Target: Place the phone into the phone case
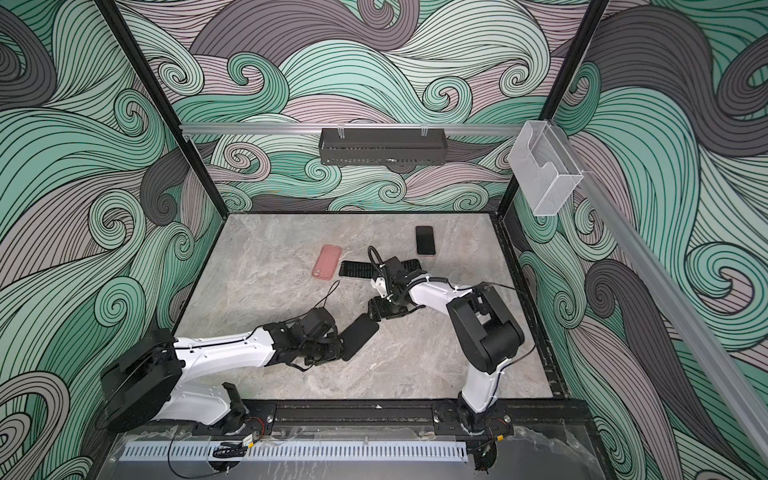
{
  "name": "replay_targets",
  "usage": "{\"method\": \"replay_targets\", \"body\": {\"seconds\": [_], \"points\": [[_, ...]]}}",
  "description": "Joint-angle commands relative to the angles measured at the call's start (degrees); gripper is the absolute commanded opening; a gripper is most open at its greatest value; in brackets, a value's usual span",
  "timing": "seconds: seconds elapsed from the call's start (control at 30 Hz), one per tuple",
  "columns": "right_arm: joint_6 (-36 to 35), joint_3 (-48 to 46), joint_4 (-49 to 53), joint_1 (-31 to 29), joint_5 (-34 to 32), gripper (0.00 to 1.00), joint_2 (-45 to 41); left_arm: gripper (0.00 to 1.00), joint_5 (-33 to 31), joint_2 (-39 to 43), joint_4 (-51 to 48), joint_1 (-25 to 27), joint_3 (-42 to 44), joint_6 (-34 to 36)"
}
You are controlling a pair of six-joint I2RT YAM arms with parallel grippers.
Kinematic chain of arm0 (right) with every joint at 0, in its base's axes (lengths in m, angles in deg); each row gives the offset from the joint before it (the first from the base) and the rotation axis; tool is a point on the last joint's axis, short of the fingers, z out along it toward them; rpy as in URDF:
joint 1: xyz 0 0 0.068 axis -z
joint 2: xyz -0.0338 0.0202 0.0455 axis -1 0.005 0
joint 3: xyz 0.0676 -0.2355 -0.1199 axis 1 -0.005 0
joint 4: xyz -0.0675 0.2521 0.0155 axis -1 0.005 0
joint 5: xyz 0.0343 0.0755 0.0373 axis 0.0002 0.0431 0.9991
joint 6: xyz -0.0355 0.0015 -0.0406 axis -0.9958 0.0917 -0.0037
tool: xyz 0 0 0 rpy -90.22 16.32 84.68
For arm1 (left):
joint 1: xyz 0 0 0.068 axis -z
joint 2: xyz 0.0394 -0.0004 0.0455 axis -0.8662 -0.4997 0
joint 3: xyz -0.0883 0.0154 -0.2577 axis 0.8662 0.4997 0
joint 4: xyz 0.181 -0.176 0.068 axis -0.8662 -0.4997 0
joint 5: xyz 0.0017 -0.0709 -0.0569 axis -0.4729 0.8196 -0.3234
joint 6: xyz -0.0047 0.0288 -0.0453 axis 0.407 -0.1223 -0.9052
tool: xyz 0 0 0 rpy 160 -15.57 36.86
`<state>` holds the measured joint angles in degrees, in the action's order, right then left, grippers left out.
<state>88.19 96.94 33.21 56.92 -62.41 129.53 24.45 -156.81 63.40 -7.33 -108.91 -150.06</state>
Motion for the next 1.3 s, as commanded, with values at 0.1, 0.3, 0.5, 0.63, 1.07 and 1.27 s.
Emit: {"method": "replay_targets", "body": {"seconds": [0.1,0.3,0.5,0.63,1.07,1.27], "points": [[-0.37,0.27,-0.1,-1.77,1.36,0.65,0.91,0.36,-0.16,-1.75,0.98,-0.78,0.29,-1.06],[0.49,-0.88,0.4,-2.87,1.73,0.64,0.36,0.32,-0.65,-1.75,1.17,-2.63,-0.11,-0.31],[2.32,-3.47,0.65,-3.49,1.63,0.63,-1.95,0.29,-0.49,-5.92,-0.62,-4.82,-3.65,2.7],[3.53,-5.53,1.17,-3.79,1.29,0.62,-4.48,0.26,-0.39,-8.06,-1.33,-6.34,-5.67,4.57],[6.98,-10.74,2.26,-5.11,0.07,0.62,-11.7,0.24,-0.8,-13.54,-9.03,-8.89,-13.49,12.32],[7.71,-10.85,1.98,-5.62,0.23,0.62,-12.02,0.28,-2.4,-14.3,-12.75,-9.49,-15.58,14.44]]}}
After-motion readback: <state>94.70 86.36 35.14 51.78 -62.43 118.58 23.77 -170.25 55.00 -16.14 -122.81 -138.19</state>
